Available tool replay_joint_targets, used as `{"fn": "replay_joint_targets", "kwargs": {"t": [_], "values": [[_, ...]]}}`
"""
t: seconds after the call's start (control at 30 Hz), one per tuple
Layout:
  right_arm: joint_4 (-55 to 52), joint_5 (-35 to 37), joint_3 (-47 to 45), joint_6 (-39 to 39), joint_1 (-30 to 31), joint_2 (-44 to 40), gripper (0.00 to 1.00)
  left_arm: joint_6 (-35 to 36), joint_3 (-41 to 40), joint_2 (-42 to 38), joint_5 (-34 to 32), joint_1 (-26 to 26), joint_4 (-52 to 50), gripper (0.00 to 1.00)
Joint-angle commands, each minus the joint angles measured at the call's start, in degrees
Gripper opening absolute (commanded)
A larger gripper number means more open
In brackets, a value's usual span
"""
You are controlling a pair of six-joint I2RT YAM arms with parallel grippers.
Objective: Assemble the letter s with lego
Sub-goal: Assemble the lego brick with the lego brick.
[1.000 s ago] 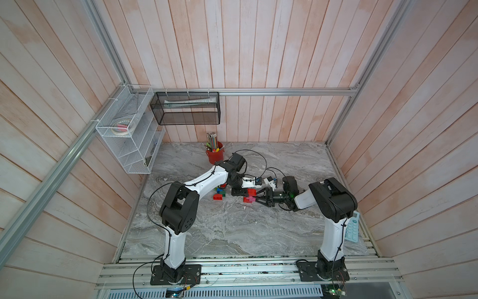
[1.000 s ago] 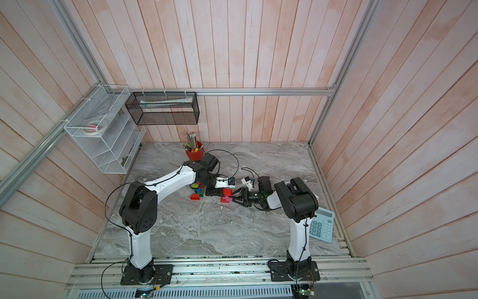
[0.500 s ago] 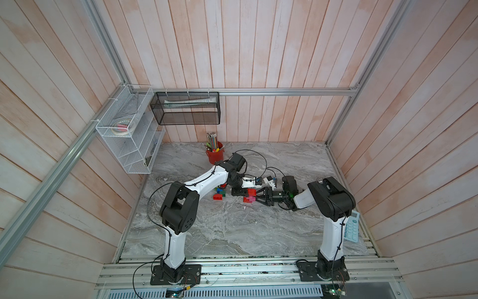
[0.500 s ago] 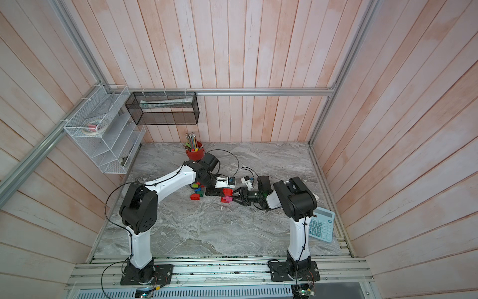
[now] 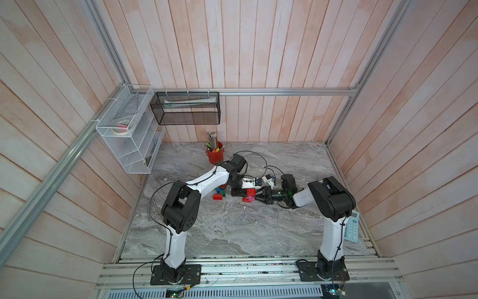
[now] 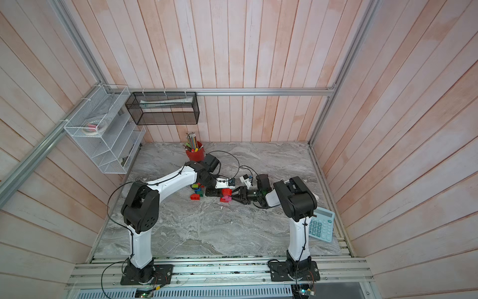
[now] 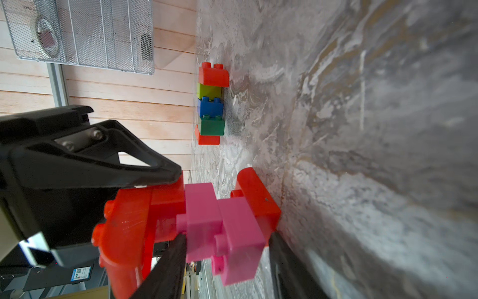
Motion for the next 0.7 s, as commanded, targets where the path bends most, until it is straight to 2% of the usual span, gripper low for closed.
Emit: {"fn": "replay_joint_targets", "kwargs": {"t": [0.0,0.67], "values": [[-5.8,3.2,-0.5,-1.7,0.6,1.0,0.53,-0.1,0.2,0.8,-0.8,-0.1,0.7,0.43],[5.7,-3.1,0.1,3.3,0.4,-0.7,0.58,-0.5,0.2,0.7,0.3,0.0,0.6,0.53]]}}
